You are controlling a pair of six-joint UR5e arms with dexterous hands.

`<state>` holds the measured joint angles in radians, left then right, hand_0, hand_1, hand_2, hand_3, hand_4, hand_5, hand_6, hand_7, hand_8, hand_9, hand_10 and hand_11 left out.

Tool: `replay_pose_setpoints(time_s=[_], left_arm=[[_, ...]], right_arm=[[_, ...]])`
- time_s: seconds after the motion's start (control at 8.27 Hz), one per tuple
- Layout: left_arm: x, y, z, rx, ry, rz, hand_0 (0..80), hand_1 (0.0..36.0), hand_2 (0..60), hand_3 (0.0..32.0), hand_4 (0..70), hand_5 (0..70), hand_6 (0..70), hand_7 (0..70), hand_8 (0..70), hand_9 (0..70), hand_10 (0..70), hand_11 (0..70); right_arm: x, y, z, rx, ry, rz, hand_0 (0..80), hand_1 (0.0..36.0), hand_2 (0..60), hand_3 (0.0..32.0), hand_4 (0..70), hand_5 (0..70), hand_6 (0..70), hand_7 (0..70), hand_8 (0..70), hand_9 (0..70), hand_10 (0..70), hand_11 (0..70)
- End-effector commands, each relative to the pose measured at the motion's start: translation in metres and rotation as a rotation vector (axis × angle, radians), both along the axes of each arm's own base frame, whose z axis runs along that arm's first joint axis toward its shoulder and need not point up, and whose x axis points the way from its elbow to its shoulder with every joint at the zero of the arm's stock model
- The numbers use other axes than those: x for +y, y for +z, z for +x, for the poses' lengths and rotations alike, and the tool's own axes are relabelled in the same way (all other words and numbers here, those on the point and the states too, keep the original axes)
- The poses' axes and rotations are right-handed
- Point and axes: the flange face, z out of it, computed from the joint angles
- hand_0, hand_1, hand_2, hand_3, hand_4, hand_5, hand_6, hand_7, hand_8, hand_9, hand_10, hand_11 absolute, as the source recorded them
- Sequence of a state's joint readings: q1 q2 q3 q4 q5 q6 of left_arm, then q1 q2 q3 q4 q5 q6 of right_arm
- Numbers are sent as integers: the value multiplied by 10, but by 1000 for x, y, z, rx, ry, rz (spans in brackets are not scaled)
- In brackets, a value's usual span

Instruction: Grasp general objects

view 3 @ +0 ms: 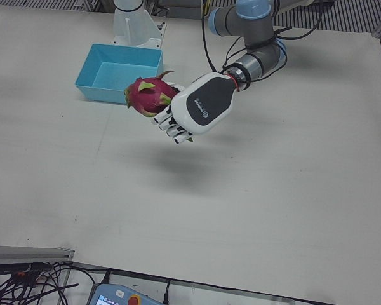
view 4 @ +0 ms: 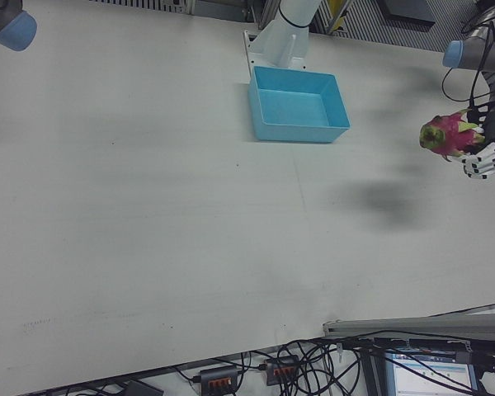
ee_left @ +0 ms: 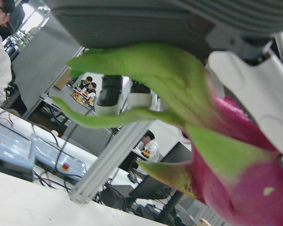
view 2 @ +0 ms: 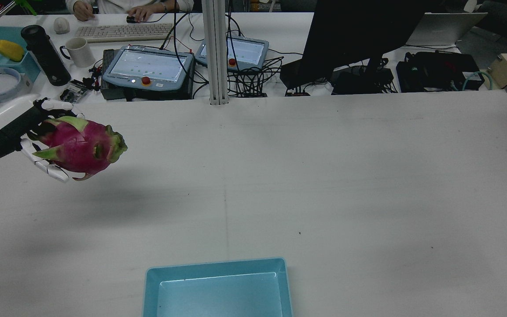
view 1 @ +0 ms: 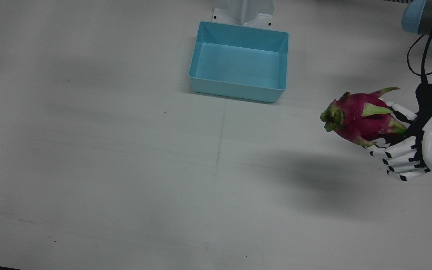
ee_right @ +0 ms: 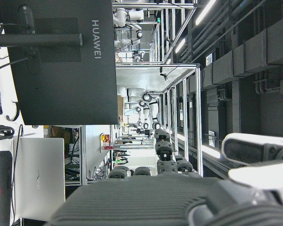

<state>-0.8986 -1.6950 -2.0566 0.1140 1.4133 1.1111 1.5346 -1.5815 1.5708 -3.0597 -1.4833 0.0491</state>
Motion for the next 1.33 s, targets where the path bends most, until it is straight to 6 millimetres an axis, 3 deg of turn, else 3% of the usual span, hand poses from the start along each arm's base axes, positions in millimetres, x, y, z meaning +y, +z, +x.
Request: replay_pose_setpoints(time_s=[0.0,0.24,0.48,0.6,0.85,0.97,1.09,1.21], left_arm=[[43,-66,80,36,171,63,414,181,600,0,319,700,630,700,592,700,685,700],[66,-103,120,65,248,85,424,200,600,0,330,700,655,700,603,700,686,700],[103,-157,182,31,320,141,423,216,600,0,331,700,666,700,609,700,689,700],[117,-170,198,23,323,152,420,214,600,0,327,700,661,700,608,700,690,700],[125,-161,218,17,344,141,415,172,600,0,331,700,654,700,619,700,700,700],[129,-159,223,11,351,146,429,182,600,0,324,700,619,700,583,700,670,700],[132,-153,231,17,354,159,471,264,600,0,305,700,540,656,491,661,545,700],[142,-142,238,29,376,166,556,311,600,0,341,700,551,645,461,607,479,692]], right_arm=[[0,0,0,0,-1,-1,0,0,0,0,0,0,0,0,0,0,0,0],[0,0,0,0,-1,1,0,0,0,0,0,0,0,0,0,0,0,0],[1,1,0,0,1,-2,0,0,0,0,0,0,0,0,0,0,0,0],[0,0,0,0,-1,-1,0,0,0,0,0,0,0,0,0,0,0,0],[0,0,0,0,-1,-1,0,0,0,0,0,0,0,0,0,0,0,0],[0,0,0,0,-1,-1,0,0,0,0,0,0,0,0,0,0,0,0],[0,0,0,0,-1,-1,0,0,0,0,0,0,0,0,0,0,0,0],[0,0,0,0,-1,-1,0,0,0,0,0,0,0,0,0,0,0,0]])
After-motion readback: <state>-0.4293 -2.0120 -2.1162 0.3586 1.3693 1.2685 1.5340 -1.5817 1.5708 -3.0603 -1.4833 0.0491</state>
